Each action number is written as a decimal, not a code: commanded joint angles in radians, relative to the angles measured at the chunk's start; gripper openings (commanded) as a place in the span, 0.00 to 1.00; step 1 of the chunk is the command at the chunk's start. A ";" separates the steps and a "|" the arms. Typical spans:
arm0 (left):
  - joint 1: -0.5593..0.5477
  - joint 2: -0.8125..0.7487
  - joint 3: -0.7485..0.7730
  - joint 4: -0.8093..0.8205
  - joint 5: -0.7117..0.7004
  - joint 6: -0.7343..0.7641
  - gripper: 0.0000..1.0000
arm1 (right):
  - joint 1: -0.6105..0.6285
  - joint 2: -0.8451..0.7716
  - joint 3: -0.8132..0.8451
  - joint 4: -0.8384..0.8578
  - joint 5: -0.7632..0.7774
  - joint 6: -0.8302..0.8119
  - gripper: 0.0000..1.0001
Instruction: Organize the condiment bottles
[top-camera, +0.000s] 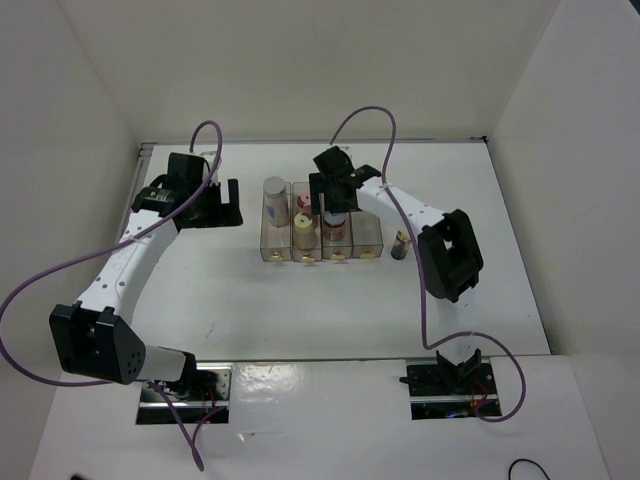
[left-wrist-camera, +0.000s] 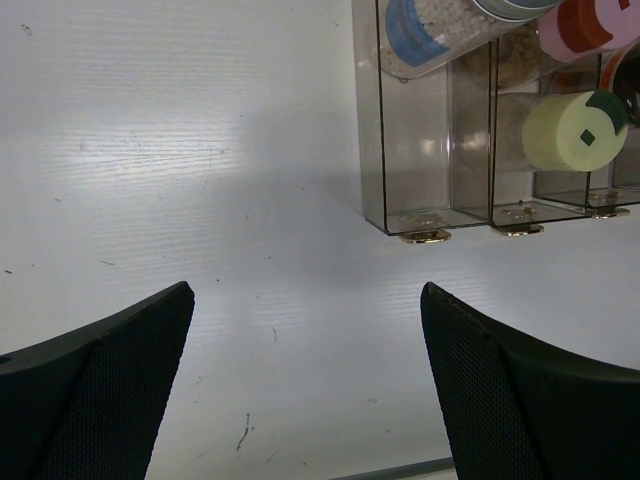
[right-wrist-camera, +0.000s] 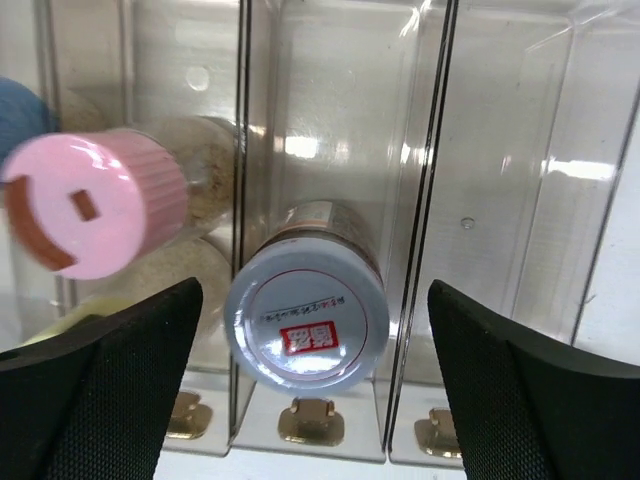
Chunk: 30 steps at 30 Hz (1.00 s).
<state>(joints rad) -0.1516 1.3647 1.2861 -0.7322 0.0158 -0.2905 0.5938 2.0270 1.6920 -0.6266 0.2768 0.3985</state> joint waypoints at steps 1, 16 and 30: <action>0.006 -0.038 -0.007 0.014 0.027 0.010 1.00 | -0.009 -0.103 0.109 -0.038 0.021 -0.013 0.99; 0.006 -0.101 -0.057 0.036 0.064 0.010 1.00 | -0.097 -0.552 -0.032 -0.156 0.174 -0.004 0.99; 0.006 -0.111 -0.076 0.045 0.092 0.001 1.00 | -0.201 -0.765 -0.480 -0.064 0.113 0.114 0.99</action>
<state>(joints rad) -0.1516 1.2785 1.2209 -0.7273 0.0845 -0.2913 0.3992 1.2556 1.2442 -0.7174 0.3920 0.4820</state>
